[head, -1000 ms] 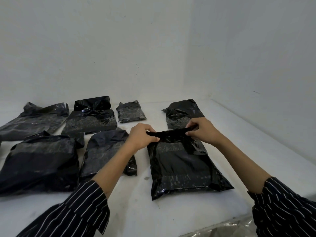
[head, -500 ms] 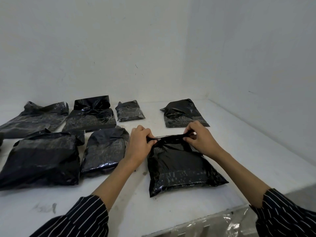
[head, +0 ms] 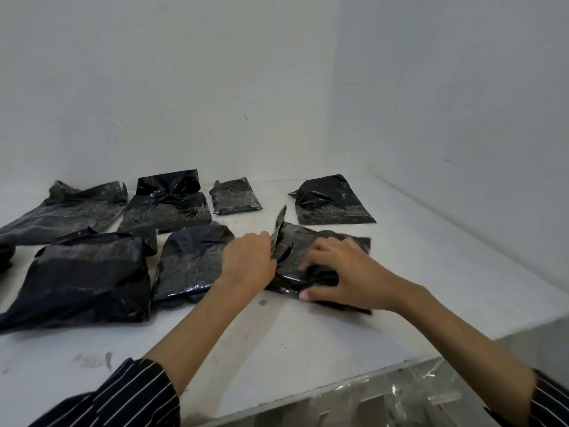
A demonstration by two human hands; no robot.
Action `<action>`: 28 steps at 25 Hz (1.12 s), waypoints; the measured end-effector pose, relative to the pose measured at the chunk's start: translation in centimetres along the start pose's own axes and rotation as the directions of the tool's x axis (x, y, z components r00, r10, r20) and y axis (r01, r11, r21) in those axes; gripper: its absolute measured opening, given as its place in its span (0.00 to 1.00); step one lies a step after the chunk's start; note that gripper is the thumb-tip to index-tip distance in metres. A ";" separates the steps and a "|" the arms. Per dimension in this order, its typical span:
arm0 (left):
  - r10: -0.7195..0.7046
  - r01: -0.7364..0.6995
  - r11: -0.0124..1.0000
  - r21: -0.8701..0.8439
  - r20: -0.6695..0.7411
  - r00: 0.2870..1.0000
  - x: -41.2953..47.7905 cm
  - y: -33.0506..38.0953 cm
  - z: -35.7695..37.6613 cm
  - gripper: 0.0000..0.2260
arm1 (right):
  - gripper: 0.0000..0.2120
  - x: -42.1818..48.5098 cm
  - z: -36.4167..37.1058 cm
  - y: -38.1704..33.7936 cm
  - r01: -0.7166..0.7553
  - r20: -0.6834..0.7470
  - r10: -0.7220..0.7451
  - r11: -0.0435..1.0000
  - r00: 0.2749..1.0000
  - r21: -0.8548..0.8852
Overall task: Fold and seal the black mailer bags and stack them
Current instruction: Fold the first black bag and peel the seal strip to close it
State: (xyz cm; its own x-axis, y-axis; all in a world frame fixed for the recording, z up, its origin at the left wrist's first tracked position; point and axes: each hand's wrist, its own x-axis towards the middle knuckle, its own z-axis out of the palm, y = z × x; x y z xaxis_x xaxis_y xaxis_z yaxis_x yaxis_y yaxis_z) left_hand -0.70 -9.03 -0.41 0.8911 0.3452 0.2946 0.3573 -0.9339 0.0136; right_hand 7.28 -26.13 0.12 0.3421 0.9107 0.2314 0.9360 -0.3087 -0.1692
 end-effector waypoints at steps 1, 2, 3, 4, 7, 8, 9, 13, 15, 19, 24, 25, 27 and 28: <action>-0.016 0.026 0.990 -0.137 0.075 0.997 -0.5 0.2 -0.4 0.13 | 0.18 -0.3 0.2 -0.2 0.016 0.043 -0.012 0.997 0.999 -0.077; -0.010 0.061 0.951 -0.304 0.169 0.986 -0.8 0.4 -0.7 0.14 | 0.17 -0.6 0.3 -0.1 0.022 0.072 -0.012 0.991 0.997 -0.134; 0.019 0.104 0.877 -0.470 0.249 0.968 -1.1 0.5 -1.0 0.15 | 0.15 -0.9 0.3 0.3 0.024 0.083 -0.010 0.987 0.997 -0.162; 0.054 0.139 0.790 -0.598 0.294 0.954 -1.3 0.5 -1.3 0.15 | 0.15 -1.2 0.2 0.7 0.014 0.083 0.000 0.987 0.997 -0.163; 0.000 0.093 0.801 -0.592 0.155 0.988 -0.8 -0.4 -1.3 0.09 | 0.18 -2.1 -0.4 2.3 -0.094 0.090 0.104 0.989 0.990 -0.110; -0.011 0.045 0.876 -0.480 0.072 0.997 -0.4 -0.9 -1.0 0.18 | 0.17 -2.4 -0.5 2.6 -0.130 0.083 0.138 0.987 0.987 -0.098; 0.007 0.003 0.921 -0.390 0.023 1.000 0.2 -1.5 -0.7 0.26 | 0.14 -2.6 -0.5 2.7 -0.149 0.051 0.154 0.986 0.987 -0.078; 0.199 -0.151 0.952 -0.265 0.167 0.966 2.9 -3.1 0.0 0.30 | 0.27 -2.8 0.3 -1.3 -0.156 -0.102 0.164 0.985 0.981 0.075; 0.272 -0.215 0.944 -0.250 0.222 0.936 3.5 -2.8 0.4 0.19 | 0.33 -2.3 1.9 -3.6 -0.177 -0.162 0.171 0.984 0.972 -0.022; 0.328 -0.285 0.920 -0.270 0.130 0.936 3.2 -2.5 0.0 0.09 | 0.12 -1.2 3.5 -3.5 -0.246 -0.227 0.273 0.959 0.935 0.140; 0.395 -0.325 0.865 -0.383 0.119 0.911 2.4 -3.6 -0.2 0.09 | 0.04 -3.4 0.9 1.5 -0.220 -0.076 0.280 0.870 0.957 0.441; 0.401 -0.327 0.856 -0.400 0.117 0.909 2.2 -3.6 0.0 0.08 | 0.05 -4.0 0.4 2.3 -0.235 -0.050 0.295 0.842 0.954 0.485; 0.392 -0.299 0.809 -0.507 0.085 0.916 1.4 -3.3 0.3 0.07 | 0.04 -5.2 -0.2 3.4 -0.276 -0.016 0.350 0.766 0.937 0.581; 0.378 -0.271 0.770 -0.578 0.071 0.923 0.9 -3.0 0.3 0.06 | 0.03 -5.7 -0.3 3.8 -0.285 -0.012 0.381 0.711 0.924 0.643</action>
State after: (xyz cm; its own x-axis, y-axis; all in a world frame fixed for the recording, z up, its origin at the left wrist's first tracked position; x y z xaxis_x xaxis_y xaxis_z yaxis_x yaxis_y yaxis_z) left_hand -0.93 -5.87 -0.52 0.9774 -0.0274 0.2095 -0.1278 -0.8663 0.4830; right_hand 8.94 -32.62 -1.56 0.6743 0.7208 0.1606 0.5147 -0.3027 -0.8022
